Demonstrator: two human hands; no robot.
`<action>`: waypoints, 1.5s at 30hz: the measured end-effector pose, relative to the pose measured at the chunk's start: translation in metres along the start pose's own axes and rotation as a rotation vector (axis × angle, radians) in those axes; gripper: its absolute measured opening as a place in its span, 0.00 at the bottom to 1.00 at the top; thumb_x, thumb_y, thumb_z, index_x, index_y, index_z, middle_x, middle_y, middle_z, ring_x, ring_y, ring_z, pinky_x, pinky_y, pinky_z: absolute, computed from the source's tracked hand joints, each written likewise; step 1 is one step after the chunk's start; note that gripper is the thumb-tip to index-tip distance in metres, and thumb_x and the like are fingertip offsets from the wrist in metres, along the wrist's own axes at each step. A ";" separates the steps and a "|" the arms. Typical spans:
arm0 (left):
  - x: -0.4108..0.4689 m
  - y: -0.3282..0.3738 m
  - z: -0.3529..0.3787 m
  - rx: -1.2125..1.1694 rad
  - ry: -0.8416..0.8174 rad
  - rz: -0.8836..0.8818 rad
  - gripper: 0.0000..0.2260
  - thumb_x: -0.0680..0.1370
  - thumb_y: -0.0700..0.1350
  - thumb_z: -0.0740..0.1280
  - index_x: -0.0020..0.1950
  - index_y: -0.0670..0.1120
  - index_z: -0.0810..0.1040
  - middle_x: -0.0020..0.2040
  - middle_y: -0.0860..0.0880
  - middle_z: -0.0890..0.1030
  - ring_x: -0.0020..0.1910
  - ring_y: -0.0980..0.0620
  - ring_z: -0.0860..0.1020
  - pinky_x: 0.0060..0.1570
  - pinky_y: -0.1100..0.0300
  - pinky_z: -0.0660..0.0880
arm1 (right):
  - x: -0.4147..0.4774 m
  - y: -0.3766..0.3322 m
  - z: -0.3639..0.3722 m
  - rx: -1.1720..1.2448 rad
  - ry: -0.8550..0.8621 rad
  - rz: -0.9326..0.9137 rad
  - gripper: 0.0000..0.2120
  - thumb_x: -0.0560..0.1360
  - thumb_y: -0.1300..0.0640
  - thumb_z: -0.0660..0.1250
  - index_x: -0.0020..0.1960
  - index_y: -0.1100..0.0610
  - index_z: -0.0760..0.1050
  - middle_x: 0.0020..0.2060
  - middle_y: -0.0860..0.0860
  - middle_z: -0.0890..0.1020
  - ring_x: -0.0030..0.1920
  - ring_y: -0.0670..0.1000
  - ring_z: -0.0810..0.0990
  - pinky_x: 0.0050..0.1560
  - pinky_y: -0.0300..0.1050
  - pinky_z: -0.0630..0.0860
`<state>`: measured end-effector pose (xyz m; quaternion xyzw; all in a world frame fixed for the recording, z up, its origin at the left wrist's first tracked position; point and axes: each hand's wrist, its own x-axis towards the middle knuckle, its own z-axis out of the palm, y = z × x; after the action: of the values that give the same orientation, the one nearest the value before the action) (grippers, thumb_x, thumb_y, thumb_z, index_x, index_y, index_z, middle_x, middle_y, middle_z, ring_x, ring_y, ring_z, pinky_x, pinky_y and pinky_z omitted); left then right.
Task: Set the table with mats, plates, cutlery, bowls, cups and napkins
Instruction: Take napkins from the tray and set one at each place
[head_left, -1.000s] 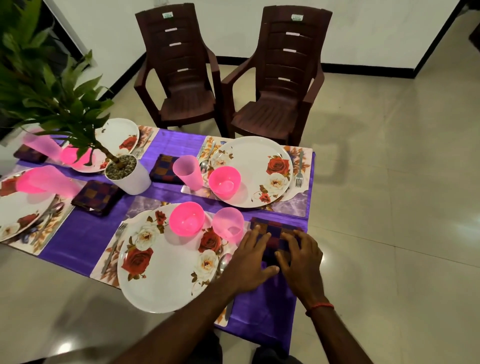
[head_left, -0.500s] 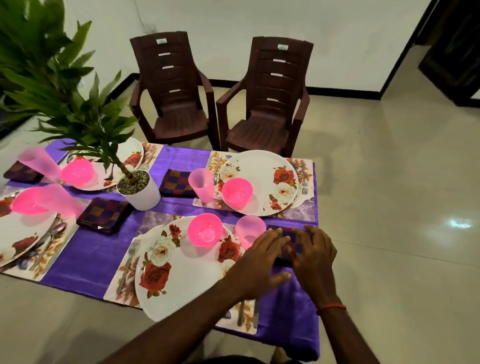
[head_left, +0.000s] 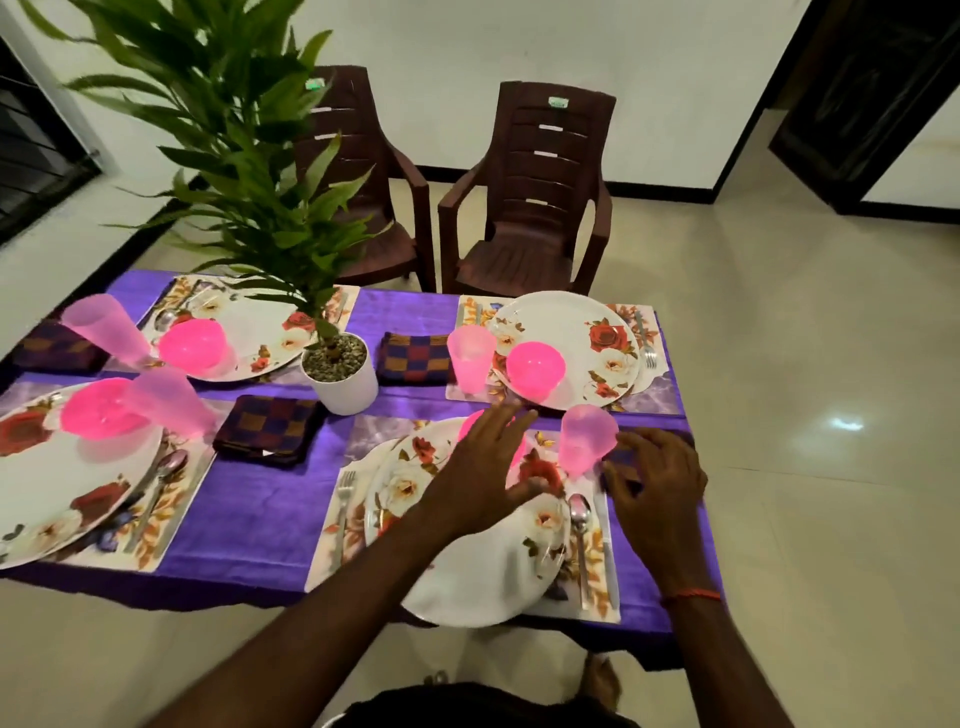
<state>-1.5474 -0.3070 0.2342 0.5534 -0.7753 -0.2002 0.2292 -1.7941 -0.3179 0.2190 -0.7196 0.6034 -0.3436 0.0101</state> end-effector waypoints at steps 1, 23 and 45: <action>-0.007 -0.010 -0.003 0.009 -0.014 -0.031 0.41 0.75 0.70 0.57 0.82 0.48 0.58 0.82 0.46 0.58 0.82 0.46 0.52 0.80 0.48 0.52 | -0.007 -0.006 0.003 0.023 0.000 -0.015 0.15 0.74 0.49 0.69 0.57 0.55 0.80 0.55 0.57 0.79 0.57 0.61 0.76 0.57 0.56 0.72; -0.124 -0.135 -0.003 0.047 -0.101 -0.779 0.22 0.78 0.55 0.70 0.68 0.47 0.72 0.64 0.46 0.78 0.60 0.43 0.78 0.56 0.48 0.74 | -0.097 -0.051 0.055 0.091 -0.506 0.545 0.10 0.75 0.57 0.71 0.56 0.54 0.79 0.42 0.50 0.83 0.42 0.49 0.77 0.36 0.38 0.65; -0.119 -0.142 -0.005 -0.099 0.007 -0.765 0.18 0.80 0.39 0.68 0.70 0.42 0.74 0.64 0.41 0.80 0.63 0.40 0.78 0.60 0.46 0.75 | -0.115 -0.051 0.065 0.312 -0.491 0.749 0.10 0.74 0.61 0.72 0.55 0.56 0.78 0.49 0.49 0.84 0.49 0.48 0.82 0.46 0.38 0.77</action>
<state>-1.4018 -0.2377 0.1427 0.7918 -0.5014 -0.3065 0.1667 -1.7215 -0.2290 0.1359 -0.5022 0.7423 -0.2225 0.3838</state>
